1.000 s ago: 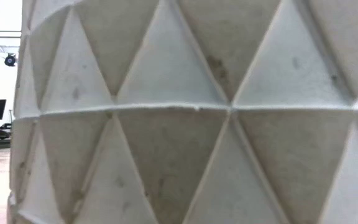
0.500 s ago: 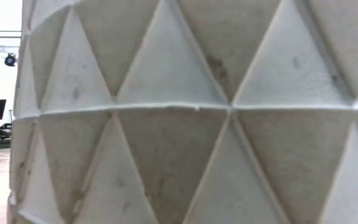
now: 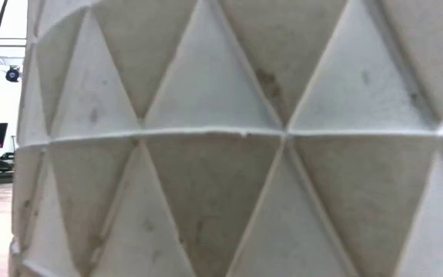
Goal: Pick and place pill bottles into a basket
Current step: Put the medicine bottle on the container
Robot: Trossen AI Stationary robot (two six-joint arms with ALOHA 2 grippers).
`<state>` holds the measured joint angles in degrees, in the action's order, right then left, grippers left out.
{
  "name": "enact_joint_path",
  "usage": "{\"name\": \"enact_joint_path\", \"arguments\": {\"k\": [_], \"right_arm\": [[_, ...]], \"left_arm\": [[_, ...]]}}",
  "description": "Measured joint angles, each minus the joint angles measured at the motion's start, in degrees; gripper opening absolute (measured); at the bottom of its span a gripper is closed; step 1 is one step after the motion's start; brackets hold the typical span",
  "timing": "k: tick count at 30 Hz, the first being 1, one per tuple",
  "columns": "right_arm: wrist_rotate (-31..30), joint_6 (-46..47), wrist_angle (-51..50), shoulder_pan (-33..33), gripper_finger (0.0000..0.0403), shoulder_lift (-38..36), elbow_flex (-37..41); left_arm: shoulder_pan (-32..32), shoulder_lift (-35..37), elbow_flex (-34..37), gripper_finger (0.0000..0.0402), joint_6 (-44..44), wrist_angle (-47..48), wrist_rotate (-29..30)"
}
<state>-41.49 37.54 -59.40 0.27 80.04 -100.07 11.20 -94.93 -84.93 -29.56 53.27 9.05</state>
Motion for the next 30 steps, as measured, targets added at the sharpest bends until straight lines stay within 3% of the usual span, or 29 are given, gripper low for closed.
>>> {"name": "enact_joint_path", "arguments": {"k": [15, 30], "right_arm": [[-0.04, -0.57, -0.03, 0.11, 0.0097, -1.34, 0.00], [1.04, -0.44, 0.09, 0.26, 0.0093, -1.30, 0.00]], "left_arm": [[-0.11, -1.53, 0.23, 0.0136, 1.95, -0.12, 0.45], [-2.24, -8.93, 0.22, 0.0136, 6.54, -0.44, 0.60]]}}
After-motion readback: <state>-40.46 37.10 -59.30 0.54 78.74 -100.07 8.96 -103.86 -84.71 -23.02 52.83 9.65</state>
